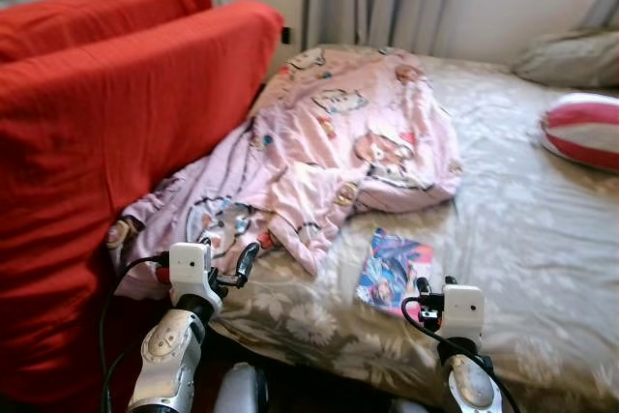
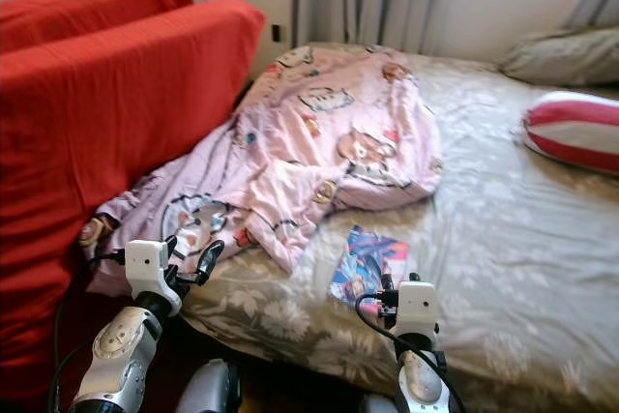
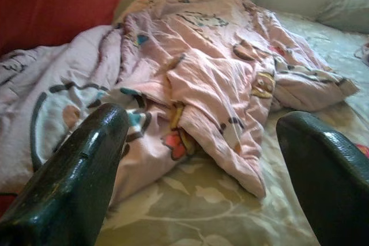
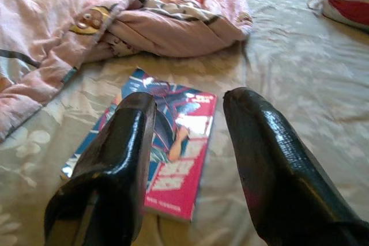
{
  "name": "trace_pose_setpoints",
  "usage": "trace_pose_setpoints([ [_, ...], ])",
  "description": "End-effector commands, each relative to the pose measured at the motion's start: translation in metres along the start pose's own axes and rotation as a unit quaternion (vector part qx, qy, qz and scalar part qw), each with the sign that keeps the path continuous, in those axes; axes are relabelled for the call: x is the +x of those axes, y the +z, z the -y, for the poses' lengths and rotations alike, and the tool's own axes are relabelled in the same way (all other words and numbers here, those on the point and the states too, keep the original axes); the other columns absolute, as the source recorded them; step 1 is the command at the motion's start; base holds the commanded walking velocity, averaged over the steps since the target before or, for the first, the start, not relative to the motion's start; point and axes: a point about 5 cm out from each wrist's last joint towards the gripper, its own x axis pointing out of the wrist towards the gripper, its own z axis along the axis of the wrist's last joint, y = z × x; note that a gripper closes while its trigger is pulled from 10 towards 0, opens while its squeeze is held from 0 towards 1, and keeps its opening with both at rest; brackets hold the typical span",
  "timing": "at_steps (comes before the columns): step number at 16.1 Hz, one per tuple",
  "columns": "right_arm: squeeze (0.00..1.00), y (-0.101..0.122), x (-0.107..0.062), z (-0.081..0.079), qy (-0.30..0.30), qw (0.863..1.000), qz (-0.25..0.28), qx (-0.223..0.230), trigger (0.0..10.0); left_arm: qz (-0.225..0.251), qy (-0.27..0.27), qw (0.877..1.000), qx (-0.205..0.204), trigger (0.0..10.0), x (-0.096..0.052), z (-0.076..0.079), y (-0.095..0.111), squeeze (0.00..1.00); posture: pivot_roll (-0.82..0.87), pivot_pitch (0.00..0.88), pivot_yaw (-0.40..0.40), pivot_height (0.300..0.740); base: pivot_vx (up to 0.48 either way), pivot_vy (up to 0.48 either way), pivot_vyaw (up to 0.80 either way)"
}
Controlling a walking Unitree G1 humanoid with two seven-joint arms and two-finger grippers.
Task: Clean up the room
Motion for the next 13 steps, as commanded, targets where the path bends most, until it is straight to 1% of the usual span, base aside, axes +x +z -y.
trace_pose_setpoints([
  [1, 0.0, 0.001, 0.0, 0.001, -0.007, 1.0, 0.003, 0.009, 10.0, -0.004, -0.008, 1.0, 0.005, 10.0, 0.0, 0.001, 0.001, 0.0, -0.01, 0.021, -0.011, 0.601, 0.0, 0.0, 0.0],
  [4, 0.0, 0.001, 0.0, 0.001, -0.002, 1.0, 0.003, 0.011, 10.0, -0.005, -0.008, 1.0, 0.007, 10.0, 0.0, 0.001, 0.001, 0.0, -0.01, 0.023, -0.008, 0.601, 0.0, 0.0, 0.0],
  [9, 0.0, 0.001, 0.0, -0.007, 0.023, 1.0, 0.004, 0.015, 10.0, -0.007, -0.013, 1.0, 0.004, 10.0, 0.0, 0.001, 0.0, 0.0, -0.01, 0.023, -0.008, 0.601, 0.0, 0.0, 0.0],
  [11, 0.0, 0.003, 0.0, -0.011, 0.042, 0.999, 0.011, 0.011, 10.0, -0.008, -0.014, 1.0, 0.004, 10.0, 0.0, 0.001, 0.0, 0.0, -0.01, 0.022, -0.007, 0.601, 0.262, 0.0, 0.0],
  [13, 0.0, 0.003, -0.001, -0.016, 0.058, 0.998, 0.011, 0.003, 10.0, -0.008, -0.015, 1.0, 0.005, 10.0, 0.001, 0.001, 0.001, 0.0, -0.01, 0.02, -0.007, 0.601, 0.285, 0.0, 0.55],
])
